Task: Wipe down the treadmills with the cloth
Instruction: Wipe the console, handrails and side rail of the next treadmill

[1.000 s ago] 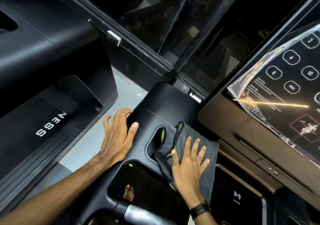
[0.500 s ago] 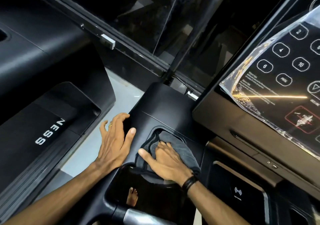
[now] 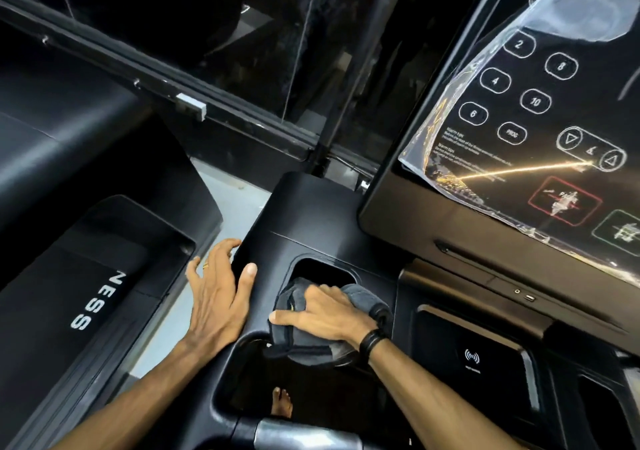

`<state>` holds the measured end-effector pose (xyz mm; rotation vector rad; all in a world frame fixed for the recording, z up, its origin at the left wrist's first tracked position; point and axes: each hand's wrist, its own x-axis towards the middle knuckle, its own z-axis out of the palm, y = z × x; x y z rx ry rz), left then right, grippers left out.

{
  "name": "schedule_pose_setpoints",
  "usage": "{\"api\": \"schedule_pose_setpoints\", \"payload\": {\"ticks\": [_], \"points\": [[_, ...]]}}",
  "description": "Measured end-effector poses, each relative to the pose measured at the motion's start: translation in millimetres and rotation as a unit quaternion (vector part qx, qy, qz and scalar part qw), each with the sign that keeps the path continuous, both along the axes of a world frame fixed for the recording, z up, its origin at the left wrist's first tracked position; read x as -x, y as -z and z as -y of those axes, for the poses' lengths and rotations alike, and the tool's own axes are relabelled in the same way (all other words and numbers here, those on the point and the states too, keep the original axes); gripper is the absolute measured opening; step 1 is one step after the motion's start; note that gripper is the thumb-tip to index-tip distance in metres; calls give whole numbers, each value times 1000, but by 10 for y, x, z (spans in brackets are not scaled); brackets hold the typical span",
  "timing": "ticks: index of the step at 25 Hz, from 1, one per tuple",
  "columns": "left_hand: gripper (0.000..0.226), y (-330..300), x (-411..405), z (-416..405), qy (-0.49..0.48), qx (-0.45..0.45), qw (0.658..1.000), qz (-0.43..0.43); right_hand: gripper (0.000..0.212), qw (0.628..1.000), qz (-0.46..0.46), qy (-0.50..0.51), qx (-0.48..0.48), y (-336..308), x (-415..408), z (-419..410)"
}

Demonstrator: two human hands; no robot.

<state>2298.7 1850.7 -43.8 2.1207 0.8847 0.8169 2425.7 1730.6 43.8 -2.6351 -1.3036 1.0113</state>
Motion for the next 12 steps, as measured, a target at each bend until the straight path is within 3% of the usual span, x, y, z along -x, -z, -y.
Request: {"api": "schedule_pose_setpoints", "payload": {"ticks": [4, 8, 12], "points": [[50, -2, 7, -14, -14, 5, 1000, -6, 70, 999, 26, 9, 18, 2, 137, -52], [48, 3, -7, -5, -20, 7, 1000, 1, 66, 997, 76, 15, -9, 75, 125, -79], [48, -14, 8, -11, -29, 19, 999, 7, 56, 978, 114, 143, -101, 91, 172, -53]]}}
